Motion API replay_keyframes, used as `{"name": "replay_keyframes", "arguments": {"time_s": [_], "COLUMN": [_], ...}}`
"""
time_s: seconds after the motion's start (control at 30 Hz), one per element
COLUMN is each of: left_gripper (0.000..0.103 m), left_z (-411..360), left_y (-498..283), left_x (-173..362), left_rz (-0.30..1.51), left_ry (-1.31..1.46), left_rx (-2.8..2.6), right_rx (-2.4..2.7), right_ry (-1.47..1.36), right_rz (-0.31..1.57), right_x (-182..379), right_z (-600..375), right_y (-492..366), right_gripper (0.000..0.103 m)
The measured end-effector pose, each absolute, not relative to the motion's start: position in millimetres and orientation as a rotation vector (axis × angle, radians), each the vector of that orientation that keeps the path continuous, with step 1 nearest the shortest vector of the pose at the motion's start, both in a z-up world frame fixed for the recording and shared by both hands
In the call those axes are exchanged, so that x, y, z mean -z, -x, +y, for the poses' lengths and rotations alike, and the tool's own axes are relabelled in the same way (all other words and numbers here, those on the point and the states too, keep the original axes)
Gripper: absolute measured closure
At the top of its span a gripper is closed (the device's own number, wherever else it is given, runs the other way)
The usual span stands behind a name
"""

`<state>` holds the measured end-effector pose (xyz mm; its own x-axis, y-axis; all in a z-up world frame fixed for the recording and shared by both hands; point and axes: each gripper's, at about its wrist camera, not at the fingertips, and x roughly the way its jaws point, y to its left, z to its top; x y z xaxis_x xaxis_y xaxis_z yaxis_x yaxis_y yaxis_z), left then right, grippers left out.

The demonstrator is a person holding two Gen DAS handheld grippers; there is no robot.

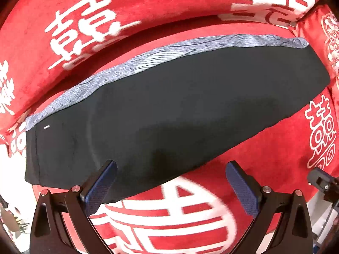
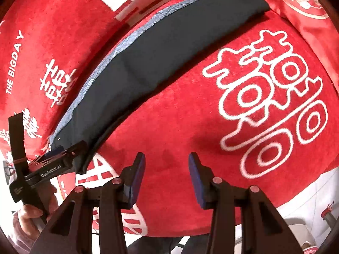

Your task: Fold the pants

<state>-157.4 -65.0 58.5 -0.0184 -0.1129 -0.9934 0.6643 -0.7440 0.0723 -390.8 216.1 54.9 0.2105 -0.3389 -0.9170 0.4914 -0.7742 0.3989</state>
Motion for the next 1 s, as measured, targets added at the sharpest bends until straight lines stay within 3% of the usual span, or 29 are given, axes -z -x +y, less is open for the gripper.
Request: {"name": "replay_keyframes", "arguments": {"time_s": [0.47,0.67,0.73,1.0], "left_gripper": [0.000,0.000,0.000,0.000], "left_z": [-45.8,-44.9,-44.1,-47.3], "left_y": [244.8,273.7,275.4,276.5], "left_x": [-53.6,-59.4,-57.8,-30.6], "left_rz": [0.626,0.618,0.620,0.638], "left_ry": [-1.713,-1.656,-1.636,-1.621], "left_rx": [1.810,1.799,1.789,1.721], "right_rx": [1.621,1.628,1.645,1.636], "right_ry": [-1.840,-1.796,-1.779,-1.780], "right_rz": [0.116,-0.010,-0.042,-0.182], "right_x": [-41.7,-37.0,-35.4,-16.3], "right_z": [220.1,220.1,221.0,231.8], "right_y": [484.6,526.6,536.7,555.6], "right_gripper": [0.056,0.053,0.045,0.045]}}
